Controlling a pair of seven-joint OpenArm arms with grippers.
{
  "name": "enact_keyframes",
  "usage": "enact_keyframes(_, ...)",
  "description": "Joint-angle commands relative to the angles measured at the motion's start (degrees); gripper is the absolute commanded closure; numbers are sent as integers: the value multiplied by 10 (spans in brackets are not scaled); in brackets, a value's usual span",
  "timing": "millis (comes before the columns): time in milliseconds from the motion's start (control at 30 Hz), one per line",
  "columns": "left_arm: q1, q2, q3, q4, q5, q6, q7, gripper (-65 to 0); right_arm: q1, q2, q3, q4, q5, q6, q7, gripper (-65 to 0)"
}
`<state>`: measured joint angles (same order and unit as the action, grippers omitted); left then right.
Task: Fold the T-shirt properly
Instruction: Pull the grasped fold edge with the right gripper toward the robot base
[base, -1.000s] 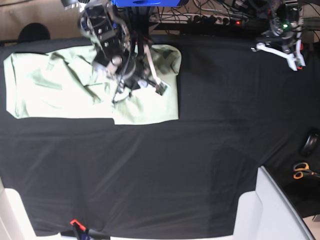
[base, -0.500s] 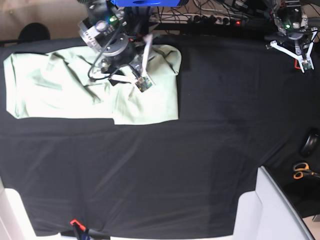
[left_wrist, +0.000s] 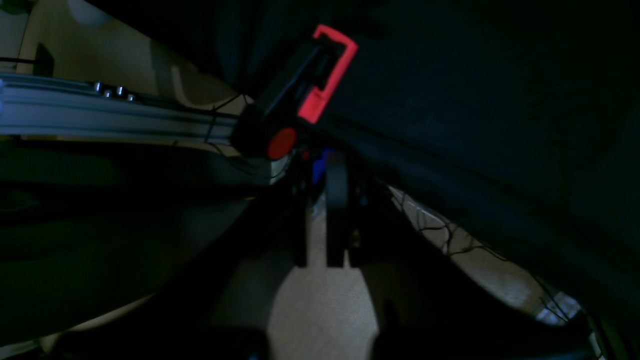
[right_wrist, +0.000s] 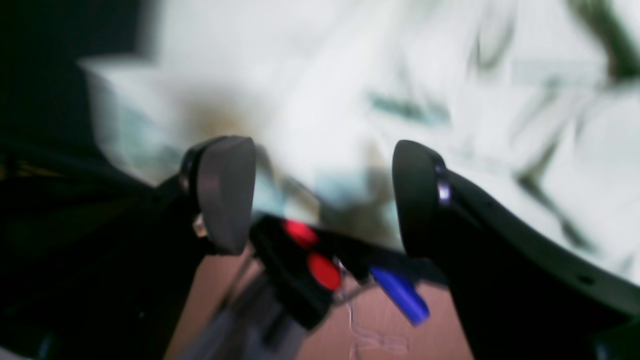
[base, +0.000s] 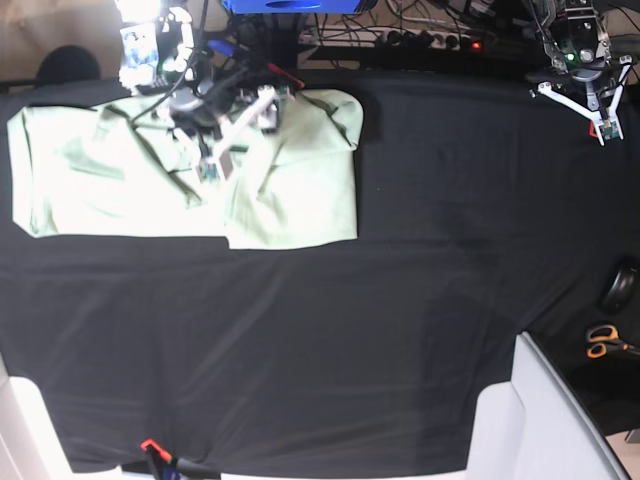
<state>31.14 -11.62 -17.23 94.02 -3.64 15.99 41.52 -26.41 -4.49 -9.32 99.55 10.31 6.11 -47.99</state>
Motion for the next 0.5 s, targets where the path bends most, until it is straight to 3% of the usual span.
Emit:
enact_keyframes(0,3,-10,-5,9,10,4,-8,-50,-4,-5,-2,1,24,6,8,-408)
enact_keyframes(233,3,-11,-5,9,10,1,-8,-52,-14,-5,-3,-17,60,4,8,-408)
enact_keyframes(367,2,-11,-12,9,10,-46,-9,-52,-14,-9,-4,-17,60,4,8,-408)
enact_keyframes(467,2,-11,-12,9,10,-51,-9,-52,-21,-12,-6,-14,60,4,9,-408)
